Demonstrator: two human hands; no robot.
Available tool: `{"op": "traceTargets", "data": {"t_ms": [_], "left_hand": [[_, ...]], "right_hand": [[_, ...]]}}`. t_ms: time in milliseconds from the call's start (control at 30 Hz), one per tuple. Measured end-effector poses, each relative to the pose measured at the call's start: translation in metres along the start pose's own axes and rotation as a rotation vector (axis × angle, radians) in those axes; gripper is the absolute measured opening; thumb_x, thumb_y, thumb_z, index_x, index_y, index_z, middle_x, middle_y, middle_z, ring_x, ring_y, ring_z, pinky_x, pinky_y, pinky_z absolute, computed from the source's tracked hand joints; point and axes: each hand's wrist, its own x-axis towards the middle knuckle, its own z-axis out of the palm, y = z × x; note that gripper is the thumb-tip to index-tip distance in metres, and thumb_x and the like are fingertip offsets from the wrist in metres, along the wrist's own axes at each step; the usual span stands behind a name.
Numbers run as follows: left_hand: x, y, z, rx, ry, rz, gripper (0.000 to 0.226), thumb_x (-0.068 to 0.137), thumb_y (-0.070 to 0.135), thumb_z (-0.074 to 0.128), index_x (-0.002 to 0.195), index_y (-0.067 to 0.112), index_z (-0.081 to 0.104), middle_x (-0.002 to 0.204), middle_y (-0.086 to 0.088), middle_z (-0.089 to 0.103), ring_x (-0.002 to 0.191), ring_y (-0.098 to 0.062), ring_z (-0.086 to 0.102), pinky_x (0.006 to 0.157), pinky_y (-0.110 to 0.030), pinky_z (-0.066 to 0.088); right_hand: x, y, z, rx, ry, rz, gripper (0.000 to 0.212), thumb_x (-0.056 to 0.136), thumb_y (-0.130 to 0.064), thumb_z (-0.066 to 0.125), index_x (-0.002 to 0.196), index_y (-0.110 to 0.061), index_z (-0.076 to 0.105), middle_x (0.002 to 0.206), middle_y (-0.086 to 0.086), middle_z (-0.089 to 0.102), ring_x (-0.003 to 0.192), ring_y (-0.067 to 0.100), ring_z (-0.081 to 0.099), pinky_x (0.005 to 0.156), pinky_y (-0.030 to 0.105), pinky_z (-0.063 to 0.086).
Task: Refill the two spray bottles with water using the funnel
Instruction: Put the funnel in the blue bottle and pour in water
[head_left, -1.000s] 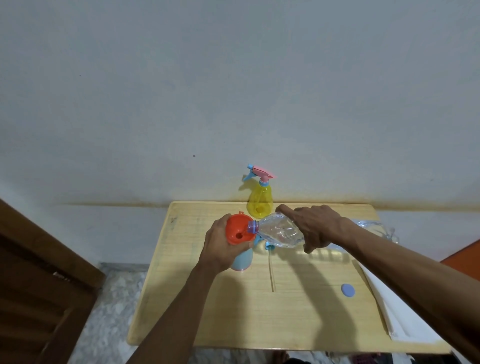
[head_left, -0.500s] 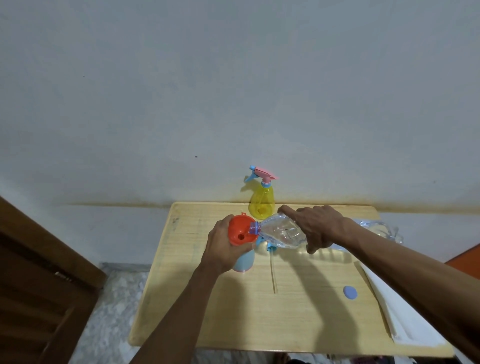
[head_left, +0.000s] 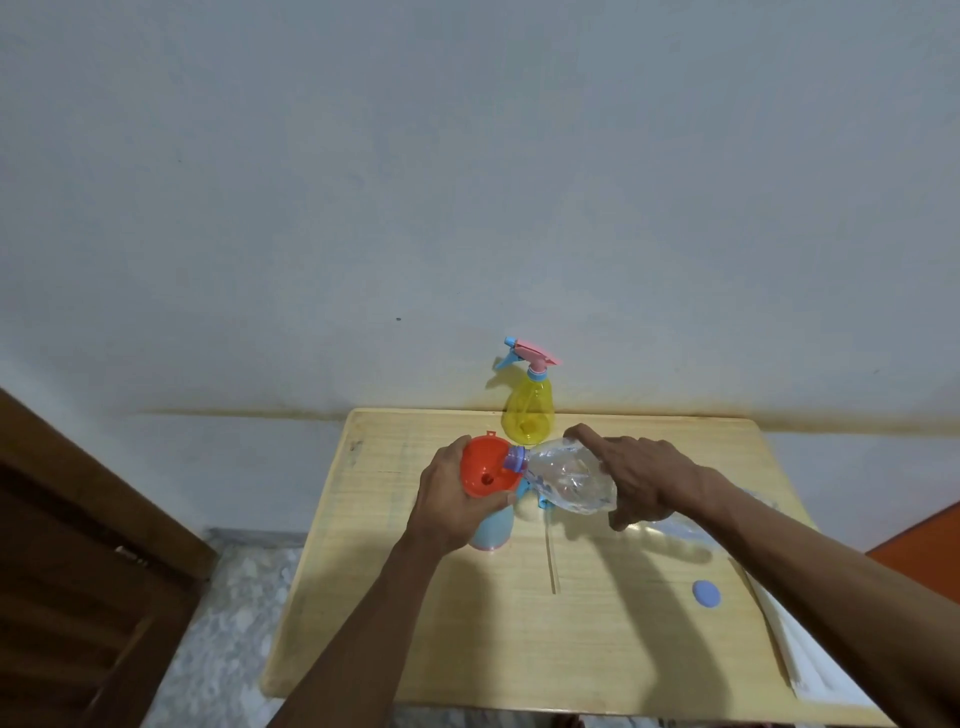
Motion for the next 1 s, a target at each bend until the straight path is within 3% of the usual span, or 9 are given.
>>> {"op": "traceTargets", "data": {"t_ms": [167, 367, 467, 600, 767, 1000], "left_hand": [[0.001, -0.001, 0.002, 0.016, -0.002, -0.010, 0.080, 0.066, 0.037, 0.089, 0.133, 0.026, 0.047, 0.119, 0.009, 0.052, 0.107, -0.012, 0.054, 0.073, -0.019, 0.043], [0.001, 0.000, 0.005, 0.051, 0.009, -0.029, 0.083, 0.068, 0.031, 0.088, 0.138, 0.019, 0.045, 0.118, 0.008, 0.048, 0.107, -0.012, 0.049, 0.069, -0.015, 0.038], [0.001, 0.000, 0.006, 0.042, 0.015, -0.045, 0.085, 0.067, 0.032, 0.089, 0.138, 0.019, 0.046, 0.122, 0.003, 0.053, 0.109, -0.018, 0.054, 0.078, -0.025, 0.041], [0.001, 0.002, 0.008, 0.060, 0.033, -0.054, 0.089, 0.066, 0.036, 0.089, 0.141, 0.018, 0.044, 0.126, 0.000, 0.053, 0.108, -0.016, 0.052, 0.080, -0.028, 0.042], [0.000, 0.005, 0.013, 0.072, 0.075, -0.073, 0.089, 0.066, 0.035, 0.090, 0.141, 0.017, 0.045, 0.122, 0.003, 0.050, 0.108, -0.018, 0.051, 0.082, -0.029, 0.042], [-0.002, 0.005, 0.021, 0.097, 0.133, -0.146, 0.096, 0.064, 0.037, 0.091, 0.145, 0.020, 0.042, 0.136, -0.005, 0.053, 0.117, -0.024, 0.054, 0.091, -0.035, 0.046]], "right_hand": [[-0.008, 0.005, 0.005, 0.349, 0.127, 0.028, 0.108, 0.060, -0.033, 0.086, 0.139, -0.043, 0.013, 0.114, 0.000, 0.062, 0.091, 0.032, 0.062, 0.072, 0.041, 0.055], [-0.035, 0.022, 0.007, 0.770, 0.506, 0.107, 0.103, 0.054, -0.028, 0.084, 0.134, -0.042, 0.022, 0.102, -0.005, 0.062, 0.091, 0.024, 0.066, 0.080, 0.050, 0.057], [-0.045, 0.030, 0.022, 0.866, 0.665, 0.220, 0.100, 0.055, -0.033, 0.081, 0.135, -0.037, 0.022, 0.104, -0.002, 0.064, 0.096, 0.027, 0.066, 0.081, 0.049, 0.057], [-0.052, 0.038, 0.044, 0.956, 0.797, 0.330, 0.098, 0.063, -0.023, 0.090, 0.134, -0.036, 0.024, 0.108, -0.006, 0.065, 0.098, 0.025, 0.066, 0.082, 0.050, 0.056], [-0.056, 0.049, 0.059, 1.066, 0.901, 0.384, 0.098, 0.064, -0.020, 0.093, 0.134, -0.031, 0.026, 0.111, -0.005, 0.065, 0.102, 0.022, 0.066, 0.086, 0.048, 0.056], [-0.062, 0.058, 0.077, 1.169, 0.920, 0.415, 0.098, 0.063, -0.019, 0.094, 0.134, -0.032, 0.028, 0.113, -0.006, 0.064, 0.100, 0.011, 0.064, 0.085, 0.035, 0.053]]}}
